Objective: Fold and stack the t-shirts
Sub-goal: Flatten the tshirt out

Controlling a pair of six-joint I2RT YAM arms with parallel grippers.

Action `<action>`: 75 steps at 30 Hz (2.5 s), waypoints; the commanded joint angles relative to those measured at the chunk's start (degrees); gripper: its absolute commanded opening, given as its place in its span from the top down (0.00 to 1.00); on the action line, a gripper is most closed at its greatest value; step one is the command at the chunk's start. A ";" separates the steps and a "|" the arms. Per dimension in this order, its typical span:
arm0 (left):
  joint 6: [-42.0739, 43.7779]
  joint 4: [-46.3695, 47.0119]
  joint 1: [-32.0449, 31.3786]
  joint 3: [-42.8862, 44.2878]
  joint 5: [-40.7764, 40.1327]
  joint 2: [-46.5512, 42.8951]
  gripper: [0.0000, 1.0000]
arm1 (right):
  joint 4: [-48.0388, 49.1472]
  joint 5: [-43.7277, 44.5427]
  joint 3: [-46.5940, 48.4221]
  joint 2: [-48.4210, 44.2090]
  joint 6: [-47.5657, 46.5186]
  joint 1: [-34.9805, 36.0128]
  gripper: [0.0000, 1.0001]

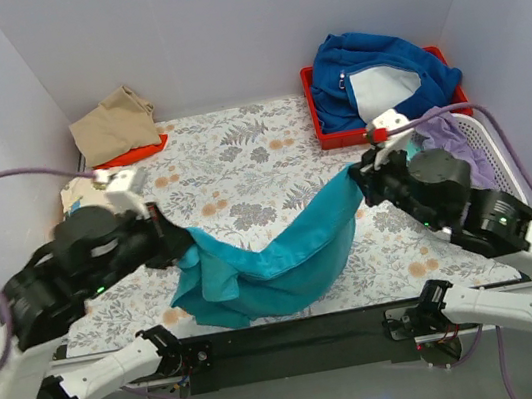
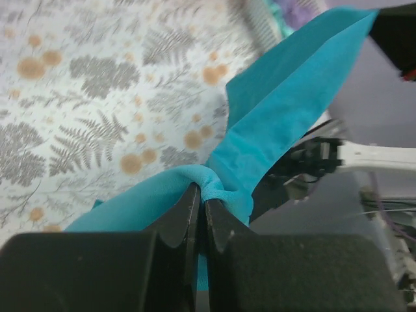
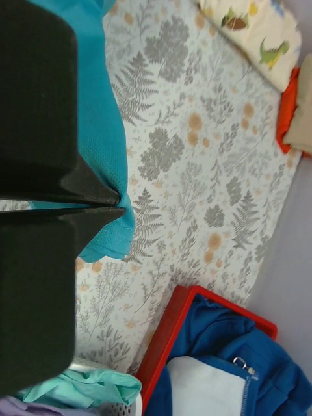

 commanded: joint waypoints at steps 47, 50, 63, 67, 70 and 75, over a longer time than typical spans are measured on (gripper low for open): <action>9.74 3.17 11.02 -3.44 16.50 -0.76 1.00 | 3.23 -14.50 -6.42 -9.89 0.96 -1.17 0.98; 10.78 4.13 11.02 -9.68 8.11 3.72 1.00 | 4.38 -6.50 -10.48 -6.82 2.90 -1.26 0.98; 22.65 25.75 17.60 -25.43 -8.70 34.03 1.00 | 19.04 13.84 -26.13 9.87 4.39 -5.20 0.97; 27.91 32.42 22.61 -22.27 -11.33 42.12 1.00 | 26.16 8.40 -26.93 16.55 2.99 -14.16 0.98; 30.30 35.15 25.16 -17.72 -13.62 49.41 1.00 | 30.12 4.52 -25.35 23.23 1.94 -21.28 0.99; 32.24 32.45 27.89 -5.32 -12.83 63.12 1.00 | 33.38 1.79 -18.78 36.04 -0.44 -26.65 0.99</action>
